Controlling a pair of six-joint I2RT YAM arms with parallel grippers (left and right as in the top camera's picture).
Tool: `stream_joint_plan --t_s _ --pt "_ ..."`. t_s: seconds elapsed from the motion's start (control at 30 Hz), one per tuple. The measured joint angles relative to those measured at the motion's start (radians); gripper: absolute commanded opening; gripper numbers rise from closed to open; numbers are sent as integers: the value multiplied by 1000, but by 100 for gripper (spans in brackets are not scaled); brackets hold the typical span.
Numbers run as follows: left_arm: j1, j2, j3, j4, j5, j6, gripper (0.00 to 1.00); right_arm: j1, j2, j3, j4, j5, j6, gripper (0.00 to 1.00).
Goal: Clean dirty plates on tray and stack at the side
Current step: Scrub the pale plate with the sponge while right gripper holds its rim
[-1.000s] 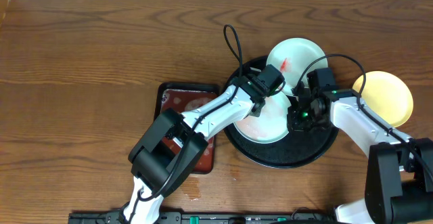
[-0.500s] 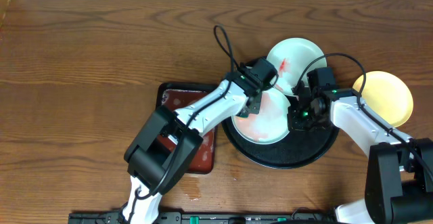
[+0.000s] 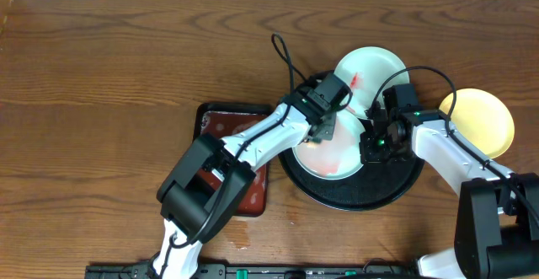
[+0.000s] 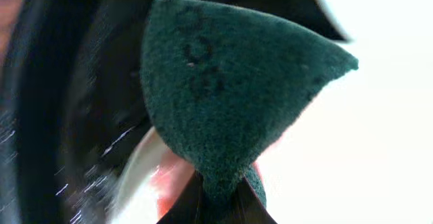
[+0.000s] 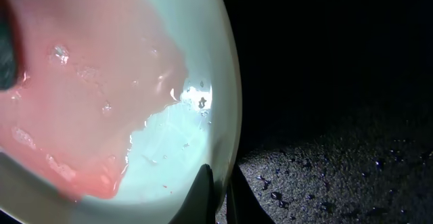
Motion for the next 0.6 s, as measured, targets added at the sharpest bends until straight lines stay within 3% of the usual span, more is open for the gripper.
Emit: stream_joint_plan --t_s 0.27,0.6 --pt "4 11 0 90 135 -15 7 0 0 0 2 19 -6 1" --pt "-2 11 1 37 -131 76 8 0 0 1 3 23 -13 1"
